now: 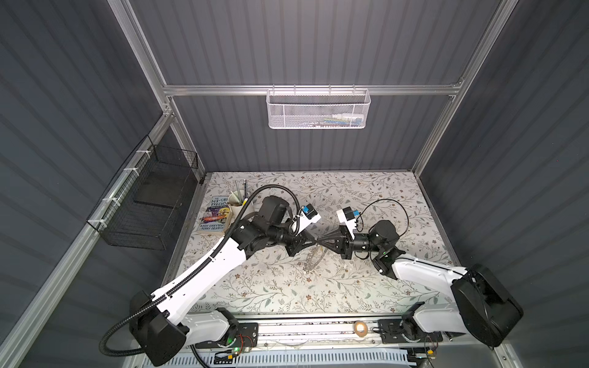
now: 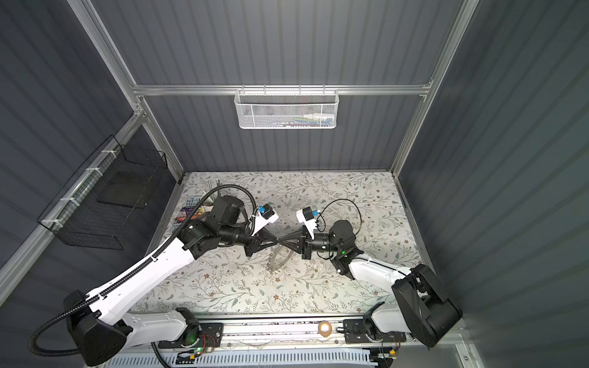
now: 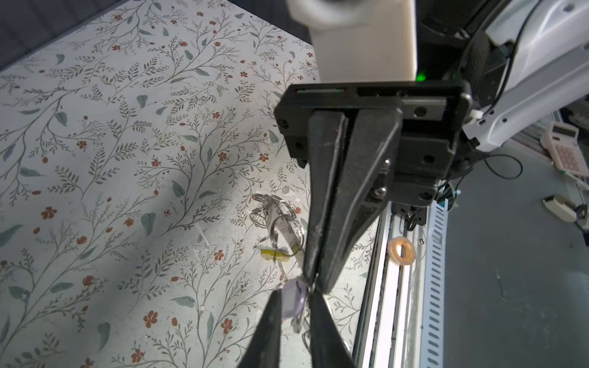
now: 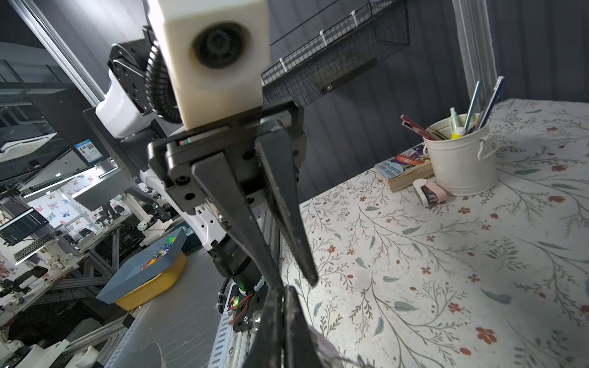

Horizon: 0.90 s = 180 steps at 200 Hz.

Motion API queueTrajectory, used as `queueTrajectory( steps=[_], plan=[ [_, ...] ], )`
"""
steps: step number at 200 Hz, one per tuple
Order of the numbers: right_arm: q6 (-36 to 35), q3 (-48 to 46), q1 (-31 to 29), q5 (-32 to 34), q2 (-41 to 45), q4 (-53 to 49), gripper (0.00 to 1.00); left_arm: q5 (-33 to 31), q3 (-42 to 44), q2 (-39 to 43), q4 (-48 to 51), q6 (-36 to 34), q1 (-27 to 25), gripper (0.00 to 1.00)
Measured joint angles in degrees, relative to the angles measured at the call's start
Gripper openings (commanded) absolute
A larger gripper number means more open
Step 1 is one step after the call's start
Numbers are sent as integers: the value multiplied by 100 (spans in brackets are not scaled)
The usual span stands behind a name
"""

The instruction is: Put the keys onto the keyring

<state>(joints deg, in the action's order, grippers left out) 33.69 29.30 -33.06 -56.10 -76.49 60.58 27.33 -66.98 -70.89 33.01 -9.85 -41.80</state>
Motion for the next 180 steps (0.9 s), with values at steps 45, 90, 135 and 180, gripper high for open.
queueTrajectory(
  steps=[45,90,135,180],
  plan=[
    [212,-98,-11,-15,-17,520,0,317,507,608,-634,573,535,28],
    [365,-122,-22,-57,-22,807,0,605,1279,713,-1296,1099,763,35],
    [505,-127,-26,-74,-98,984,0,1528,1696,457,-1980,1346,623,48],
    [730,-140,-26,-146,-271,1364,0,1690,1814,466,-2424,1355,166,47]
  ],
)
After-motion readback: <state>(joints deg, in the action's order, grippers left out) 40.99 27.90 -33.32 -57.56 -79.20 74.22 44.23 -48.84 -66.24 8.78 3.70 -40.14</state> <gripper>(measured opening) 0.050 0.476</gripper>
